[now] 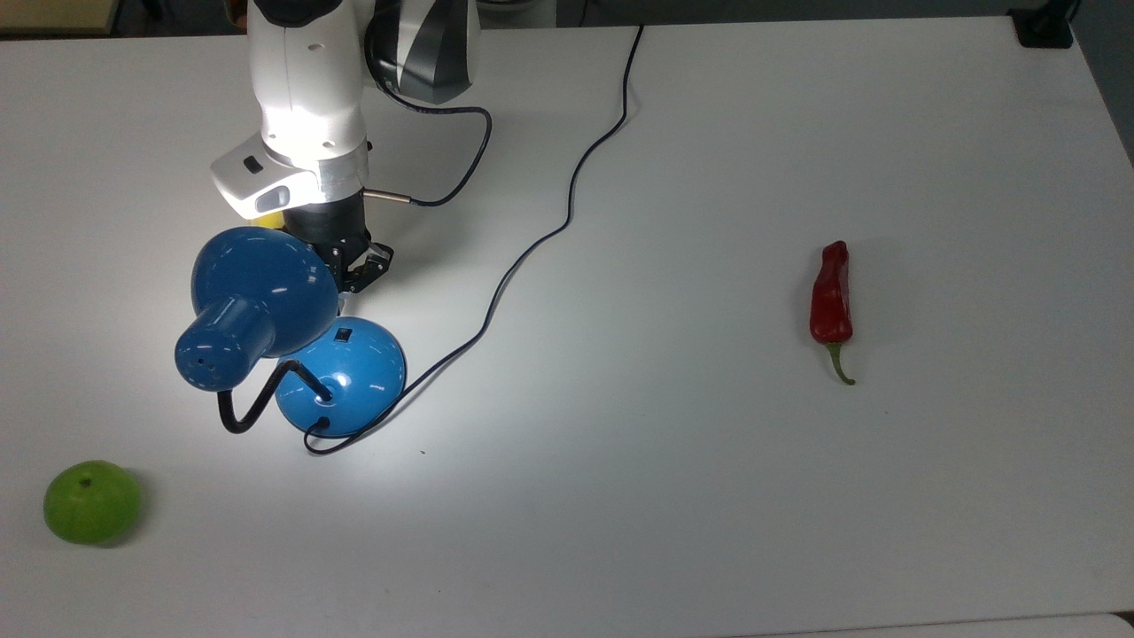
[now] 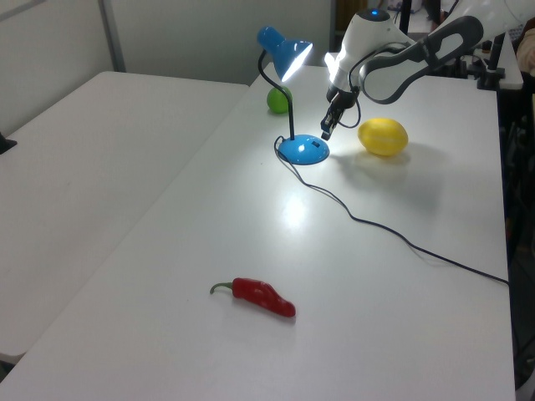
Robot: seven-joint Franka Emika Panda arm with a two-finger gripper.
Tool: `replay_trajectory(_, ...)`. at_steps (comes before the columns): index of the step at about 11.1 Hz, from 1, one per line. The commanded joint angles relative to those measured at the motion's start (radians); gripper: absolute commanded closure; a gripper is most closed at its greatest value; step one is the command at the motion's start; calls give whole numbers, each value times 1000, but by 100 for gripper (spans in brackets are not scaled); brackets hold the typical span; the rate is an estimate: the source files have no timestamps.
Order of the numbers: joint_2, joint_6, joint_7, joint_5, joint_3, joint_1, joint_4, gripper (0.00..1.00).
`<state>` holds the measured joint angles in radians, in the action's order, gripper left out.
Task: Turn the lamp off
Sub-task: 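Press down on the switch on the lamp base with the gripper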
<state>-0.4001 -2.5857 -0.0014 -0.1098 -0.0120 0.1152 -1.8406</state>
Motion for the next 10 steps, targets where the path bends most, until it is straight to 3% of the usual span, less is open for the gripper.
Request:
replay_trajectory(1, -17, -66, -35, 4, 1, 8, 3, 100)
replay_trajectory(10, -59, -99, -25, 4, 7, 6, 20, 100)
